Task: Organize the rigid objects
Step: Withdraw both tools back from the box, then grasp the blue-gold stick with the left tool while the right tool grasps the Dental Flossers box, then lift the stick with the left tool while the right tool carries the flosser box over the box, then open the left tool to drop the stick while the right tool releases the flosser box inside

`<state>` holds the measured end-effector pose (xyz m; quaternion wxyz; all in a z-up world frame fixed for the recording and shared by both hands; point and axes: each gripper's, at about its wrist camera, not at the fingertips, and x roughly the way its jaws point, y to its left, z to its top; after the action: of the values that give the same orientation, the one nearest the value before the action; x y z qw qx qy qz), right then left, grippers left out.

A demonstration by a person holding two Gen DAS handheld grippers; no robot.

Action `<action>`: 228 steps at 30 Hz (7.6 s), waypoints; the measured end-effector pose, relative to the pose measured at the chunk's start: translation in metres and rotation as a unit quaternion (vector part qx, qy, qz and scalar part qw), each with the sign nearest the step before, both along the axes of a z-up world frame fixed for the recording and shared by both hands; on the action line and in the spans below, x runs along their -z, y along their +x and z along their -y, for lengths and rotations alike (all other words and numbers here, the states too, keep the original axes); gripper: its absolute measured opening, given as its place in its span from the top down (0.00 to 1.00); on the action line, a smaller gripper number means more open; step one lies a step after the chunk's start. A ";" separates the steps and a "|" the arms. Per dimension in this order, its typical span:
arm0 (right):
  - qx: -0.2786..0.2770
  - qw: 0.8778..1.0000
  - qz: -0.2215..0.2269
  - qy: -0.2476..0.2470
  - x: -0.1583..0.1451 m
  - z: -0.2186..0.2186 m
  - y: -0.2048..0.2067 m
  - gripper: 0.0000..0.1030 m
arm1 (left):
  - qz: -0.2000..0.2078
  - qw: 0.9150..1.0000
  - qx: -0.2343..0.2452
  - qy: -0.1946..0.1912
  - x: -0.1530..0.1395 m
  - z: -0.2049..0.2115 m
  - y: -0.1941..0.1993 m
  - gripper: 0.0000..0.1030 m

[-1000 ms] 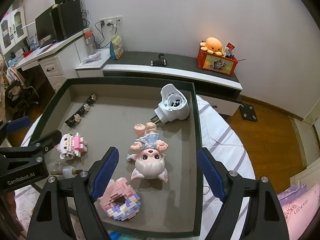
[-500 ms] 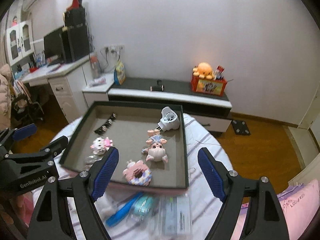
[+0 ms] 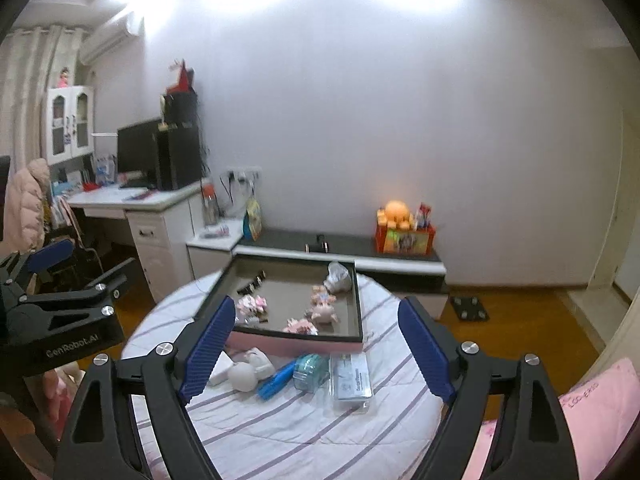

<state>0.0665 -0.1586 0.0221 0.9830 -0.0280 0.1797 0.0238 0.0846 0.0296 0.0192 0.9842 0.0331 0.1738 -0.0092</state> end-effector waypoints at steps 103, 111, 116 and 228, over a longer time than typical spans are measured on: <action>0.078 0.949 -0.304 0.033 0.222 0.054 0.190 0.39 | -0.316 0.943 0.101 0.027 0.218 0.000 0.186 0.84; 0.069 0.951 -0.300 0.039 0.213 0.055 0.181 0.39 | -0.323 0.943 0.086 0.008 0.215 -0.005 0.184 0.85; 0.065 0.955 -0.288 0.036 0.202 0.052 0.177 0.39 | -0.322 0.943 0.081 0.004 0.215 -0.005 0.182 0.85; 0.019 0.963 -0.268 -0.027 0.157 0.022 0.295 0.21 | -0.277 0.961 0.010 -0.013 0.139 0.009 0.321 0.12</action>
<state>0.3619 -0.1810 -0.1353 0.8980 -0.0443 0.4378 0.0069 0.4055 0.0206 -0.1195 0.8975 0.0180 0.4396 -0.0298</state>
